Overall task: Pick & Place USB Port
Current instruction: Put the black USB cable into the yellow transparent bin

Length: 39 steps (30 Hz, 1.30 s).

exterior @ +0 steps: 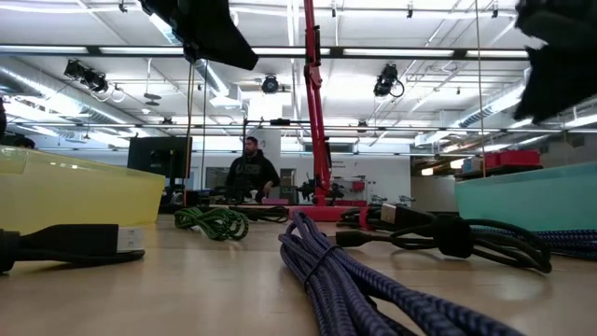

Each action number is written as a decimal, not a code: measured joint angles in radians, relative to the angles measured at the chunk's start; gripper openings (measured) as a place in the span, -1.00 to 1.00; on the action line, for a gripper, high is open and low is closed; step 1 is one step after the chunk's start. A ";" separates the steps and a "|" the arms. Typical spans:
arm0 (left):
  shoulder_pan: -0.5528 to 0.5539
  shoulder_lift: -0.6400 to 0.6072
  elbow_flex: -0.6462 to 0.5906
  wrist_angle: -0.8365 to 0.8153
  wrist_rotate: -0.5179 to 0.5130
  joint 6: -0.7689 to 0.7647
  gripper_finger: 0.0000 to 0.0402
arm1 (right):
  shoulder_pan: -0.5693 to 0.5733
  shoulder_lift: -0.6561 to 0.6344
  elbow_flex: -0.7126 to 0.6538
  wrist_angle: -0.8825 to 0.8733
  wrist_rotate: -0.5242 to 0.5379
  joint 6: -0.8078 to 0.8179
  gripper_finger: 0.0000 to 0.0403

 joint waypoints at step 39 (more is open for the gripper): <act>0.478 0.449 0.025 0.001 0.381 0.187 -0.02 | -0.231 -0.078 -0.096 1.029 0.066 -1.172 0.24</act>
